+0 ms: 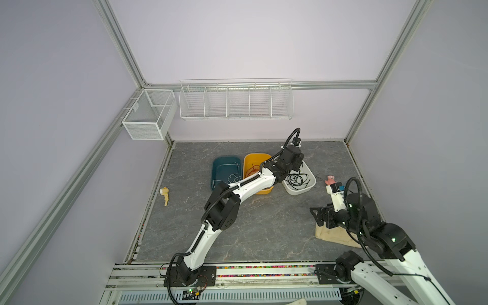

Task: Untangle the cables
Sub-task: 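Lower the black strand into the white tub and open the left gripper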

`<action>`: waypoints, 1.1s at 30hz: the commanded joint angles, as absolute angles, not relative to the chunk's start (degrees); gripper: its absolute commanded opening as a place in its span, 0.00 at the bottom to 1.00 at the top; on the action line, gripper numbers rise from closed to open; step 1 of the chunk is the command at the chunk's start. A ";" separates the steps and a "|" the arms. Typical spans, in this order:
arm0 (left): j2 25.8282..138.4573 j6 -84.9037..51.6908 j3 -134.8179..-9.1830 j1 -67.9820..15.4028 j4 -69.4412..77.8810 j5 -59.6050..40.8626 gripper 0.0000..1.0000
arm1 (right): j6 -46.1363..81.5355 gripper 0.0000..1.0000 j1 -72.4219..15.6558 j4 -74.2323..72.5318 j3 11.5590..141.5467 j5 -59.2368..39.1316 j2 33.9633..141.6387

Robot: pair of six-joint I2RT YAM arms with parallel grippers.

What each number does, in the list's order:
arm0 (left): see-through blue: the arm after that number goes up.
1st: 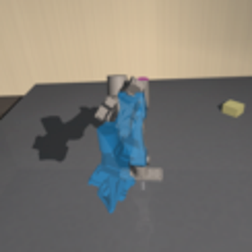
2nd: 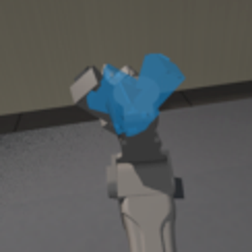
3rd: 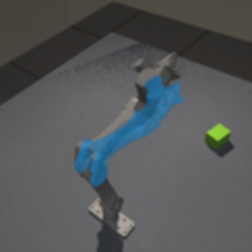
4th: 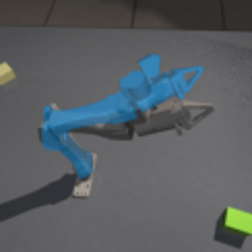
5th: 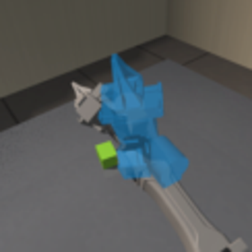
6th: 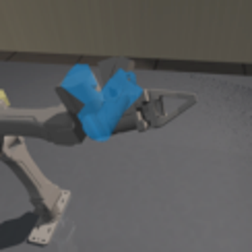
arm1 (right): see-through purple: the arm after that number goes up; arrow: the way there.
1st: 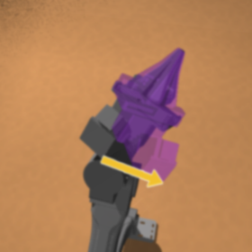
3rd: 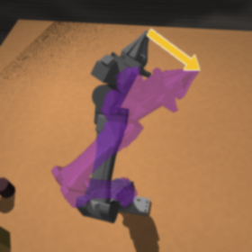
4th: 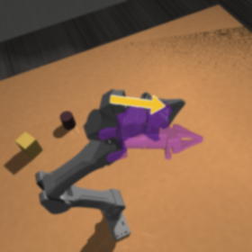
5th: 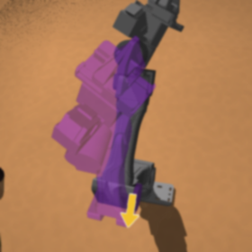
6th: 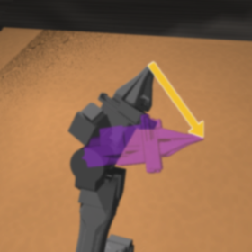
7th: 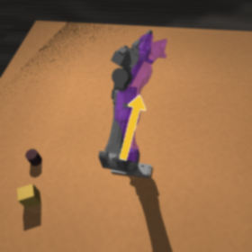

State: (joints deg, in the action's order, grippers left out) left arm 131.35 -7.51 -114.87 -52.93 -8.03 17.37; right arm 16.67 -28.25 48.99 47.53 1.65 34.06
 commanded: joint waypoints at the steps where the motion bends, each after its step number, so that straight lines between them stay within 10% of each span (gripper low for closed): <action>1: 132.27 -9.06 -114.79 -52.43 -5.62 18.12 0.00 | 16.21 0.88 -28.63 47.38 46.49 1.27 33.49; 33: 136.77 -12.63 -112.15 -51.86 -9.38 13.79 0.00 | 16.18 0.88 -28.64 47.11 46.24 1.34 32.74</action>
